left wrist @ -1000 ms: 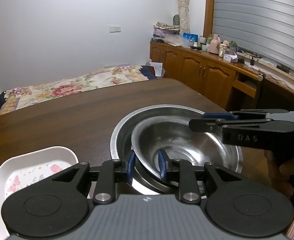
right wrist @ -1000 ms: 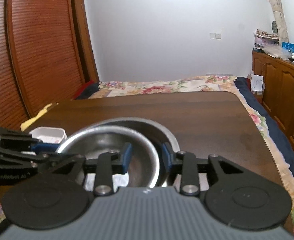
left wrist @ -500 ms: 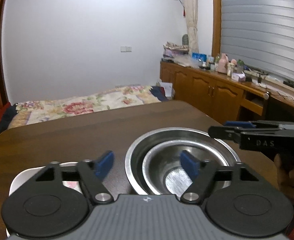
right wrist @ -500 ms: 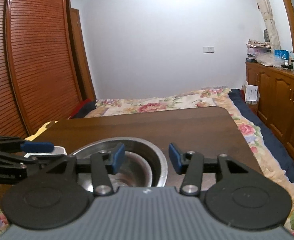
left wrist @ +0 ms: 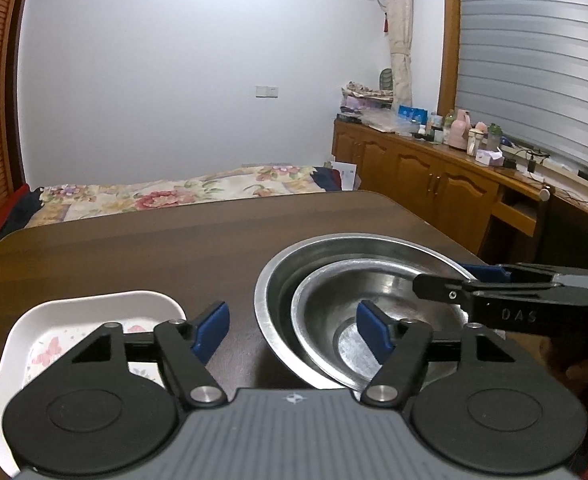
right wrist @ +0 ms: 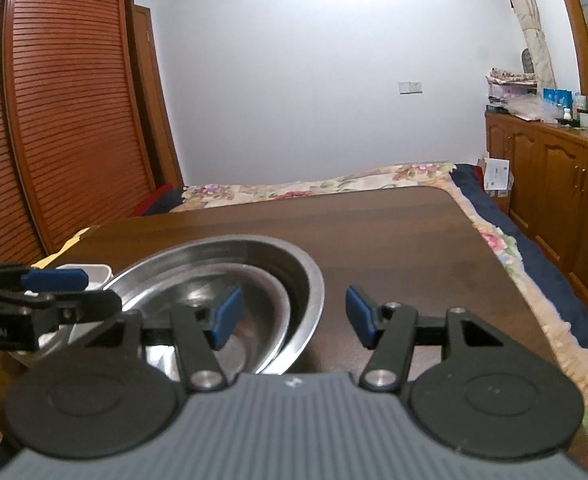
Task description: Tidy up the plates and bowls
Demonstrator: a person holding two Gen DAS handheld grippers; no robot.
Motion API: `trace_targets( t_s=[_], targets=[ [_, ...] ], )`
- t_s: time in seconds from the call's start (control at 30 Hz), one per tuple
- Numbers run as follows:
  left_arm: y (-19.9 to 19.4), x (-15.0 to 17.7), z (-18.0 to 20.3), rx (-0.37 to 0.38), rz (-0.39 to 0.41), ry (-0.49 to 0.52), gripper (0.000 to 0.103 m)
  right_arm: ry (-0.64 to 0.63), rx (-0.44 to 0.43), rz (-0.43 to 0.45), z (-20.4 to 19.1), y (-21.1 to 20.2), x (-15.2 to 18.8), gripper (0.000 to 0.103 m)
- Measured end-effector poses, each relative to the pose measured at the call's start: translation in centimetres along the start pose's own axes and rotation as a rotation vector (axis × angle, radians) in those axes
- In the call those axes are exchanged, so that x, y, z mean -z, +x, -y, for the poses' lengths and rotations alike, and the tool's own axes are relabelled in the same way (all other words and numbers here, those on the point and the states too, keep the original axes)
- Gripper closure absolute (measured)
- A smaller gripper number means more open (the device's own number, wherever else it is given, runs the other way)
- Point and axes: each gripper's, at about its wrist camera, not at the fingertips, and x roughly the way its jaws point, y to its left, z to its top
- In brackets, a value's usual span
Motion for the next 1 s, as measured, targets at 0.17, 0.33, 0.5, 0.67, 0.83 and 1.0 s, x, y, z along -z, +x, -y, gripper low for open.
trace_targets(
  t_s=[0.17,0.33,0.5,0.67,0.83,1.0],
  targets=[
    [0.2,0.4,0.2,-0.002,-0.011,-0.003,0.046,-0.002,-0.003,-0.008,-0.2,0.4,0.4,0.044],
    [0.7,0.5,0.1,-0.006,-0.027,-0.010,0.054,-0.002,-0.013,-0.036,-0.2,0.7,0.5,0.050],
    [1.0,0.9,-0.1,-0.001,-0.043,-0.027,0.067,-0.039,-0.003,-0.041,-1.0,0.7,0.5,0.057],
    [1.0,1.0,0.0,-0.002,-0.040,-0.035,0.068,-0.030,-0.006,-0.045,-1.0,0.7,0.7,0.066],
    [1.2,1.0,0.5,-0.011,-0.041,-0.025,0.070,-0.038,-0.004,-0.039,-0.9,0.8,0.7,0.072],
    [1.1,1.1,0.6,-0.011,-0.030,-0.034,0.072,-0.016,-0.001,-0.043,-0.7,0.8,0.6,0.074]
  ],
)
